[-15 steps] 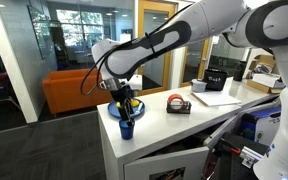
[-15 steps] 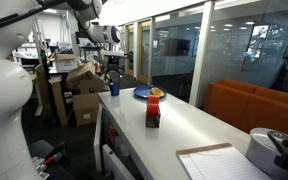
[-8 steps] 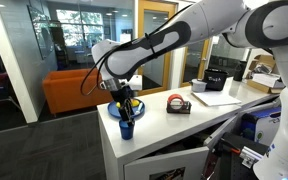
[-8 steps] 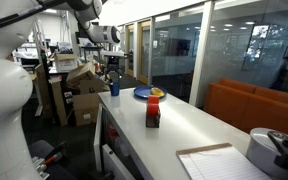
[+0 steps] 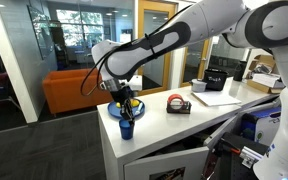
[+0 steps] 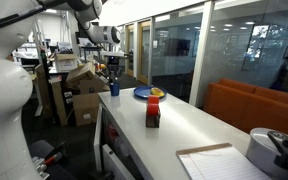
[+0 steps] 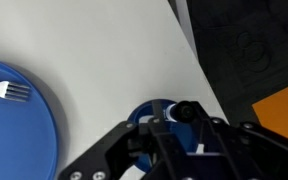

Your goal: Remove the black marker from the blue cup

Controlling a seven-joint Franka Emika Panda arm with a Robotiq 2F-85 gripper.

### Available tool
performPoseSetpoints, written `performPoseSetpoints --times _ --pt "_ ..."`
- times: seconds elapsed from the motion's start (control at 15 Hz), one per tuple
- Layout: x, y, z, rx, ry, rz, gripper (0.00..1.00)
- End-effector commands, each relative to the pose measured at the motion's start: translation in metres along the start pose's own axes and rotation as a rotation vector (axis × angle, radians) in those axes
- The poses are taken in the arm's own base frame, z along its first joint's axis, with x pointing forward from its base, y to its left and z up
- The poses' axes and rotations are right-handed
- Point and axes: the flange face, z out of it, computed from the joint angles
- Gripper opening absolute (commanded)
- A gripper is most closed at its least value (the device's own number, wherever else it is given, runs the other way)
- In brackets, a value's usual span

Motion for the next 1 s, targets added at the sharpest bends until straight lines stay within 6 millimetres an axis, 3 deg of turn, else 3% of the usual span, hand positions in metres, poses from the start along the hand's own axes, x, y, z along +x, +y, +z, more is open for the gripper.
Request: performPoseSetpoints --times 0.0,0.07,0.33,0.67,0.93 --pt "0.005 0.001 -0.001 -0.002 -0.003 0.018 0.05" --pt "0.004 0.001 -0.002 -0.001 -0.006 0.021 0.0" --pt "-0.004 -0.001 -0.024 -0.009 -0.012 0.059 0.05" --pt "-0.026 -0.005 -0.077 -0.055 -0.01 0.097 0.05" --pt "-0.051 0.009 -0.109 -0.108 -0.029 0.135 0.05"
